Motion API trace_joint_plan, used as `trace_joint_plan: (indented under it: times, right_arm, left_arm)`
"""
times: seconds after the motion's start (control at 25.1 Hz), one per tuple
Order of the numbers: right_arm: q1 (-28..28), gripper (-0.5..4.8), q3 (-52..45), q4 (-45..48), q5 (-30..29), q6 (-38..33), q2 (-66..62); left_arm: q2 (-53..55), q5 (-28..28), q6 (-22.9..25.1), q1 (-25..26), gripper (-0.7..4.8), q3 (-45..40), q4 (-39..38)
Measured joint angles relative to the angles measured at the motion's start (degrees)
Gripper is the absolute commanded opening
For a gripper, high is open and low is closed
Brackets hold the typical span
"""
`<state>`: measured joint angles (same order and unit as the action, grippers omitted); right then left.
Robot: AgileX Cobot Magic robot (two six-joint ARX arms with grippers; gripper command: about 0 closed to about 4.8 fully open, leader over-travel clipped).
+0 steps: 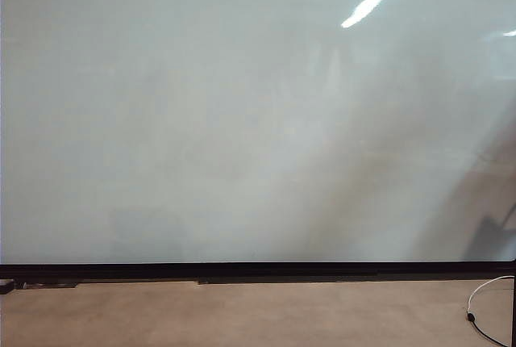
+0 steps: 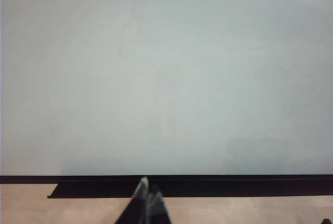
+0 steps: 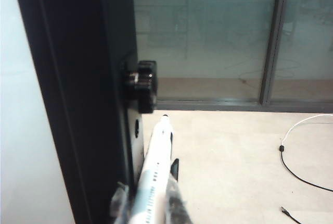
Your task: Pick up the pen on the shelf to the right of the whiteboard and draw a rectangle.
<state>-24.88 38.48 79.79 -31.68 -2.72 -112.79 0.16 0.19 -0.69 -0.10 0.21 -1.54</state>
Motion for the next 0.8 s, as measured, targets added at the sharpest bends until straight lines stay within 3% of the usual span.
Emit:
trace_joint_plan:
  times: [0.4,0.56,0.8]
  right_arm:
    - [-0.02,1.02,0.02,-0.22,0.04,-0.02,0.00]
    - [-0.02,0.51,0.00,-0.22,0.00,-0.04,0.00]
    - [-0.02,0.27,0.00,-0.17,0.00,-0.02,0.00]
  left_arm:
    - [0.00,0.00,-0.02,0.00,-0.04,0.00,0.00]
    - [0.00,0.00,0.00,0.00,-0.04,0.00,0.00]
    - [0.00,0.00,-0.02,0.00,-0.04,0.00,0.00]
